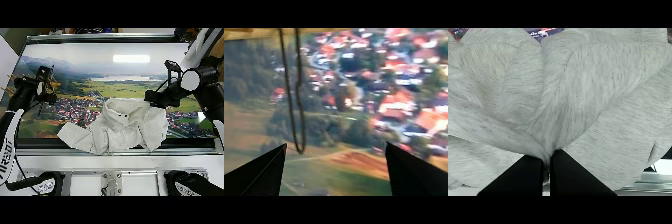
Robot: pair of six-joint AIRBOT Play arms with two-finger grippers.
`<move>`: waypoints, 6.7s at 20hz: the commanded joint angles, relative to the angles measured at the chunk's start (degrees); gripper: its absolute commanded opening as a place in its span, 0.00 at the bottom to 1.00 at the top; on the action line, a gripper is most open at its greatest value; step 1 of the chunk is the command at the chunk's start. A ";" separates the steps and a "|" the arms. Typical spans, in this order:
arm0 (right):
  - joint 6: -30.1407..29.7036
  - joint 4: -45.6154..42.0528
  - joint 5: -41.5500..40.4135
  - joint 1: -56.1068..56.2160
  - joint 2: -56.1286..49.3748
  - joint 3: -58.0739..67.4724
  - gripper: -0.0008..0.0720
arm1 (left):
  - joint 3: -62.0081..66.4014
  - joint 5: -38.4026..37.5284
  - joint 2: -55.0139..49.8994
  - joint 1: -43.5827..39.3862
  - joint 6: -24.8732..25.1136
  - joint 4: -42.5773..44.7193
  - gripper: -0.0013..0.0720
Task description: Fold the clothes and pants, and hang the long-sleeved shirts on hangers.
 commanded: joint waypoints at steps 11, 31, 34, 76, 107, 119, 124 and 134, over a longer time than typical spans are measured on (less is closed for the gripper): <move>-0.02 0.02 0.02 0.04 -0.02 0.00 0.05 | 5.16 6.91 -19.58 10.56 -0.63 3.32 0.90; -0.02 0.02 0.02 0.04 -0.02 0.00 0.05 | 5.16 7.15 -8.13 10.12 -0.70 3.06 0.03; -0.02 0.00 0.02 0.04 -0.02 0.00 0.05 | 5.16 6.10 -0.85 8.31 -0.44 1.70 0.03; -0.15 5.79 4.24 -1.38 0.07 6.80 0.04 | -9.62 -34.77 8.24 15.89 102.25 -74.25 0.03; -11.45 7.98 15.04 1.86 -2.14 16.65 0.04 | -15.45 -15.85 3.04 -1.95 103.56 -78.58 0.03; -10.99 13.25 2.91 14.12 -8.87 22.27 0.04 | -15.50 -17.22 3.04 -1.92 103.56 -78.66 0.03; -11.04 13.09 0.76 16.44 -10.97 22.27 0.04 | -15.50 -17.22 3.04 -1.92 103.56 -78.66 0.03; -13.92 13.11 2.64 16.61 -10.84 22.47 0.74 | -15.50 -17.46 3.04 -1.92 103.51 -78.64 0.03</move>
